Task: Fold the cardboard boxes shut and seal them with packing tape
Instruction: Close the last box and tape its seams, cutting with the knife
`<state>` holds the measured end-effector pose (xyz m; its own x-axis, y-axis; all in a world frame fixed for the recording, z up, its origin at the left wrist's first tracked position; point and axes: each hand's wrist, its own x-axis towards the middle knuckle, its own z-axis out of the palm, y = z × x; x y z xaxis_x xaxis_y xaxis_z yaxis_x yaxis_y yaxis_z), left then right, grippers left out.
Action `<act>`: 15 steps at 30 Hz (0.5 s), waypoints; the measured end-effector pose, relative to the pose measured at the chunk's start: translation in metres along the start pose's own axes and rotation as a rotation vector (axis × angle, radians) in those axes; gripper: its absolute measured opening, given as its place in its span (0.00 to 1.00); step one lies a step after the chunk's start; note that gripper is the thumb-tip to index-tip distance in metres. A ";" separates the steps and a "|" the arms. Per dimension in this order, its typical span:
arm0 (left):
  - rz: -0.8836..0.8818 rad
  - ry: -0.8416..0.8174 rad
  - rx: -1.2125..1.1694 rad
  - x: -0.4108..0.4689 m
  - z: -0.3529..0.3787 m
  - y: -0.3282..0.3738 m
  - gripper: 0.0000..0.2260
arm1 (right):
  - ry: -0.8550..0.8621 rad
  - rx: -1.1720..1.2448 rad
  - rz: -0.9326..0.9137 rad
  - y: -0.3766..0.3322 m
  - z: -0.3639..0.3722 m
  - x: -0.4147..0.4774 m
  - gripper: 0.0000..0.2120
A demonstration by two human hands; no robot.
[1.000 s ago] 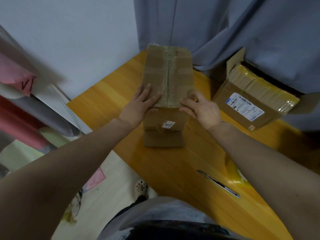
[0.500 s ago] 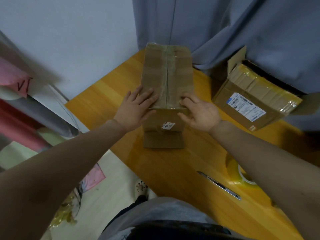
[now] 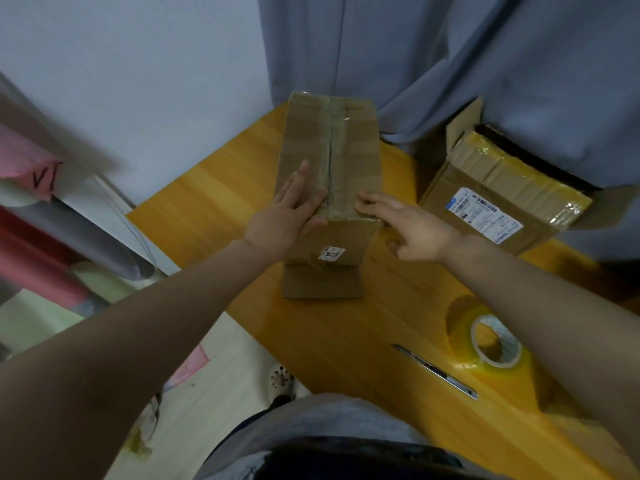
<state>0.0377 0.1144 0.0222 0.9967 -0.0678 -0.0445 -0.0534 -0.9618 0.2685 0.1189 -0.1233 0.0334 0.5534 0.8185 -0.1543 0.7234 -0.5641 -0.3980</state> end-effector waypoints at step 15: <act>-0.016 -0.065 0.099 0.001 0.001 0.001 0.28 | 0.366 -0.142 -0.037 -0.010 0.025 0.014 0.15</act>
<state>0.0386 0.1132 0.0215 0.9916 -0.0661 -0.1115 -0.0464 -0.9843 0.1705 0.1091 -0.1036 0.0121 0.6178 0.7604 0.2003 0.7814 -0.5654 -0.2639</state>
